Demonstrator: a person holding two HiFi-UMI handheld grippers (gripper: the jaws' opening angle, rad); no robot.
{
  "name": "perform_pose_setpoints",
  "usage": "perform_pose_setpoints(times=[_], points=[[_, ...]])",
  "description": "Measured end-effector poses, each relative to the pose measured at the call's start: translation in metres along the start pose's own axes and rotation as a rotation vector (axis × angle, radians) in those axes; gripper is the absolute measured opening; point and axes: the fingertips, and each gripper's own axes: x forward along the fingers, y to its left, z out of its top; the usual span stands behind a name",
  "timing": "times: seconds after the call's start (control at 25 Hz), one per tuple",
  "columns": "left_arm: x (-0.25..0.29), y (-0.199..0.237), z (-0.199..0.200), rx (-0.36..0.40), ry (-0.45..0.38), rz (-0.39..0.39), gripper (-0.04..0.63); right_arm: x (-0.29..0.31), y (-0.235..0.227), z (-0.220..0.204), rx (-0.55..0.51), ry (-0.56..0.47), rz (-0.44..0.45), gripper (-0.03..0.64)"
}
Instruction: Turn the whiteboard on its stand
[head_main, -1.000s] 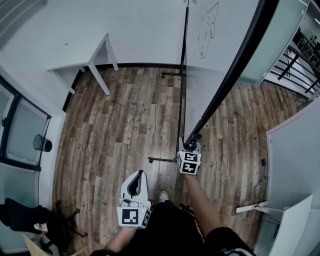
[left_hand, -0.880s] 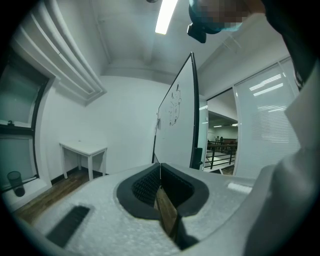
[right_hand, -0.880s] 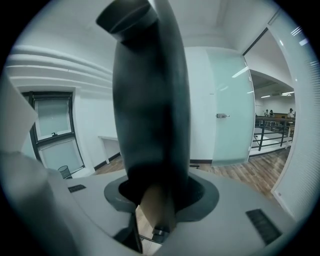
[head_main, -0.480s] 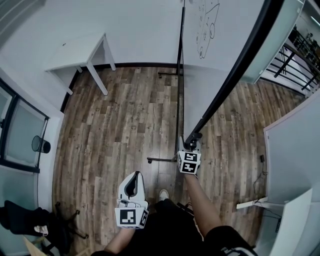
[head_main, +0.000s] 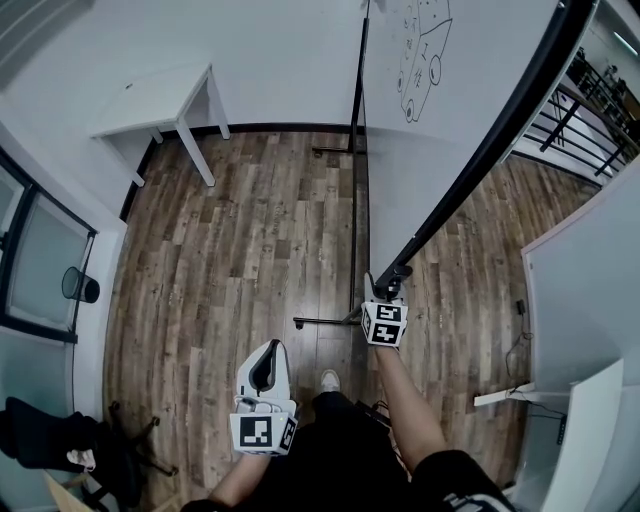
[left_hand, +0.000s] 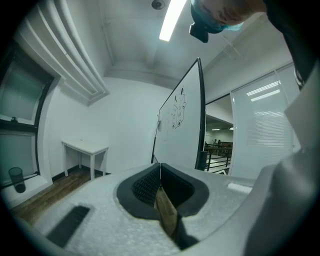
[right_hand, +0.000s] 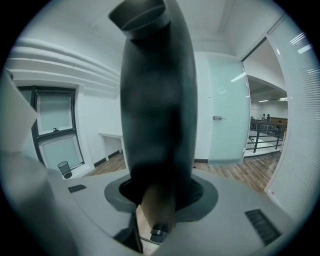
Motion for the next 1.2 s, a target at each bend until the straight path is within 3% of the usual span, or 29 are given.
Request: perform_pose_setpoints(times=[0.4,0.84,1.2], points=[[-0.078,-0.022,-0.049,0.005,-0.020,-0.032,0.018,-0.075,0.012,-0.069,0.005,-0.028,0.007,0.158],[-0.146,-0.028,-0.058,0.006,-0.030,-0.065,0.018,-0.141,0.032,-0.103,0.006,-0.022,0.000,0.156],[-0.207,-0.017,-0.057,-0.008,-0.012,-0.096,0.018,-0.181,0.056,-0.108,0.005,-0.009,0.000,0.156]])
